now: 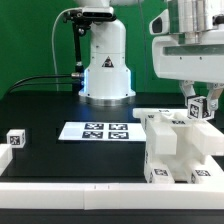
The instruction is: Assemble chair
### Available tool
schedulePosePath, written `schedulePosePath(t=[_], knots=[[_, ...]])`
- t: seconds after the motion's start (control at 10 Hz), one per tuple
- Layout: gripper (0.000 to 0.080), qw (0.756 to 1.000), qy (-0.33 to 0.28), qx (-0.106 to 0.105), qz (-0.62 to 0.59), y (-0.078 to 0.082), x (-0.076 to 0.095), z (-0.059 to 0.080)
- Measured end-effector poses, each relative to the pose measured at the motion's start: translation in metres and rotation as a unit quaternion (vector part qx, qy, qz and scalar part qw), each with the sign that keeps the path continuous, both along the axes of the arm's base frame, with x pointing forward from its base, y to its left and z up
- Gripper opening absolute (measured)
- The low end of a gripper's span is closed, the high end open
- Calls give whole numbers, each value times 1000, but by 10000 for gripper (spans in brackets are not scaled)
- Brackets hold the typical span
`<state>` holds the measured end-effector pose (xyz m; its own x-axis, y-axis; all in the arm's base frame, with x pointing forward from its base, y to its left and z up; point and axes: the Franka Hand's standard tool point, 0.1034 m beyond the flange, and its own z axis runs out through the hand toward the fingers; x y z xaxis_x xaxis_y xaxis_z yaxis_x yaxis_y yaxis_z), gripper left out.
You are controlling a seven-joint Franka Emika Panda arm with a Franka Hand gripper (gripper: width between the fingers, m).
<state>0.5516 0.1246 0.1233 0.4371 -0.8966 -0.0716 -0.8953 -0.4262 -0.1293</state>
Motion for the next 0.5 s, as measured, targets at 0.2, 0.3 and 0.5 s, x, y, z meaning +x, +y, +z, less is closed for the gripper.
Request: schedulePosePath(t=[0.2,0.3,0.5], knots=[[456,999,-4,-5,44,-1,0,-2],[578,997,-7,-8,71,-2,2,-1],[636,993,-7,-8,120,2,4,2]])
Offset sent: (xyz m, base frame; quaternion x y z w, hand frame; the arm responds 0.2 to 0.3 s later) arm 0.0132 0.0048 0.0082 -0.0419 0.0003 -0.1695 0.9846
